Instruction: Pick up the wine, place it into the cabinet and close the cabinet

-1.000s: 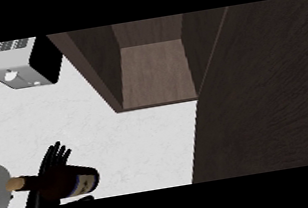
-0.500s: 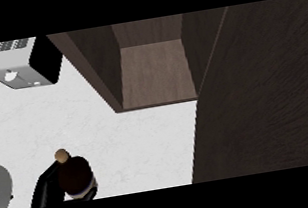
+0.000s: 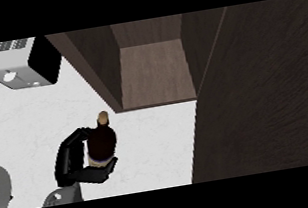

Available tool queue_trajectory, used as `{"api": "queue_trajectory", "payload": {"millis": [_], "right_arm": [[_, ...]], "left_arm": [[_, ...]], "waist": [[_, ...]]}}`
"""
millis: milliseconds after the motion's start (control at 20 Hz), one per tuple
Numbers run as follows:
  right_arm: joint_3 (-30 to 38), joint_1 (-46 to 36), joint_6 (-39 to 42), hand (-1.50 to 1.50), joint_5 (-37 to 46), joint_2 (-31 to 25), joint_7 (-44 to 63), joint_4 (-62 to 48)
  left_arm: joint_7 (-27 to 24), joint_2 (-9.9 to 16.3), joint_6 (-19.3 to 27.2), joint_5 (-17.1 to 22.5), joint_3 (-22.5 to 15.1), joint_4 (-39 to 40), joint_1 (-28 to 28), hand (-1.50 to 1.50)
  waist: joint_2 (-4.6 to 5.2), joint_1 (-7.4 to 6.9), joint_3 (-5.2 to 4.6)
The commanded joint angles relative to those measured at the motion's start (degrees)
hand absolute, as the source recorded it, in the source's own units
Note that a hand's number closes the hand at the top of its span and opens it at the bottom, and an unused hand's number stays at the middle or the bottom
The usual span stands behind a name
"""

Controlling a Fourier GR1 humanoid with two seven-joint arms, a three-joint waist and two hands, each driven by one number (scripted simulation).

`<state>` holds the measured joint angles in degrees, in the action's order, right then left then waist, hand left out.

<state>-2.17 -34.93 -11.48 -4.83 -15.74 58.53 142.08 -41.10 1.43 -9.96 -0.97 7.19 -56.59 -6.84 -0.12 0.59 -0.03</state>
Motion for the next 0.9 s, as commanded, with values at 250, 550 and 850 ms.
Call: {"api": "queue_trajectory", "payload": {"millis": [250,550,850], "right_arm": [[3.08,-0.72,0.07,-1.5,-4.32,-0.34,2.8,1.6],[0.44,0.17,-0.78,-1.5,-2.56,-0.47,6.1,6.26],[1.52,-0.34,-1.14,-1.5,-3.61,-0.01,5.97,4.74]], "left_arm": [[2.39,-1.4,7.68,2.54,-8.52,-11.59,-0.36,1.5],[12.01,-1.42,7.87,8.15,-13.68,-19.26,-3.0,1.5],[22.12,-1.42,15.94,12.04,-21.86,-33.34,-0.98,1.5]], "waist": [[-0.19,-0.77,0.06],[-0.34,-0.25,0.04],[-0.34,-0.57,0.03]]}}
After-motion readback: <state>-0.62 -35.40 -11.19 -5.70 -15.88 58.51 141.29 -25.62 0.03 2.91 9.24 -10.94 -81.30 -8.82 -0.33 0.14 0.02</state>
